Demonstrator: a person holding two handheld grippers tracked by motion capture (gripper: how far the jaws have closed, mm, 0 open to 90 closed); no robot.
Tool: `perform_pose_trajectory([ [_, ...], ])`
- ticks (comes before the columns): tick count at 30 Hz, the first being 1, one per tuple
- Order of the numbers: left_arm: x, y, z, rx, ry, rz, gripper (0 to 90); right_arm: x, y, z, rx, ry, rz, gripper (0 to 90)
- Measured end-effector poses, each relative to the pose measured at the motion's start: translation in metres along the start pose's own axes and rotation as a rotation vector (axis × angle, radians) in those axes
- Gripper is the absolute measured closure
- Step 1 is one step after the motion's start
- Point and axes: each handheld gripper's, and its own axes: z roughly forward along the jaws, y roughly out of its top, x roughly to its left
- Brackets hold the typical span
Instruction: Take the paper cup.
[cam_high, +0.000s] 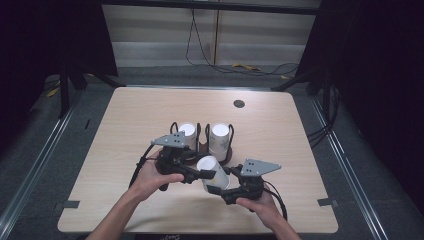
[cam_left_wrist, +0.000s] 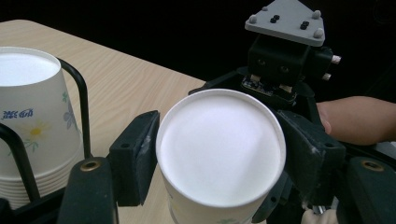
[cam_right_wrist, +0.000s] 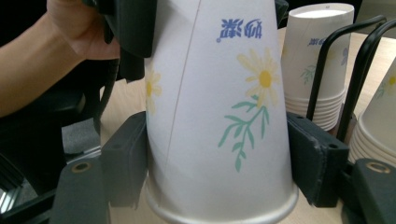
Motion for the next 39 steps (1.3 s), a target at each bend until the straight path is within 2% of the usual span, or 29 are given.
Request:
perform_pose_trajectory([
  [5, 0.0004, -0.0001, -0.0004, 0.013, 0.004, -0.003, 33.6, -0.0007, -0.0002, -0.0002, 0.023, -0.001, 0.008, 29.4],
  [11, -0.0016, 0.0007, 0.0005, 0.008, 0.01, 0.029, 34.5, -0.0015, 0.0019, -0.0025, 0.033, 0.0, 0.008, 29.6],
  [15, -0.0002, 0.0018, 0.0005, 0.0, 0.008, 0.032, 34.5, -0.0028, 0.0041, -0.0026, 0.042, 0.0, 0.008, 29.8],
  [19, 0.0019, 0.0013, -0.0009, 0.014, 0.004, 0.008, 34.2, -0.0034, 0.0068, -0.0013, 0.066, 0.002, 0.001, 30.0],
  [20, 0.0029, 0.0, -0.001, 0.04, 0.013, 0.0, 33.6, -0.0036, 0.0067, -0.0003, 0.076, 0.003, 0.0, 30.0],
  [23, 0.0031, -0.0027, -0.0008, 0.059, 0.034, 0.009, 29.4, -0.0055, 0.006, 0.0027, 0.101, 0.002, 0.003, 30.0],
  [27, 0.0029, -0.004, -0.0034, 0.061, 0.037, 0.006, 26.4, -0.0071, 0.0069, 0.0033, 0.12, -0.008, -0.004, 30.1],
  [30, 0.0027, -0.0042, -0.0048, 0.066, 0.062, 0.014, 21.7, -0.0073, 0.0076, 0.002, 0.128, -0.012, -0.011, 30.2],
  [39, 0.001, -0.0047, -0.0063, 0.079, 0.078, 0.022, 17.0, -0.0085, 0.0065, 0.0017, 0.203, -0.042, -0.032, 30.7],
])
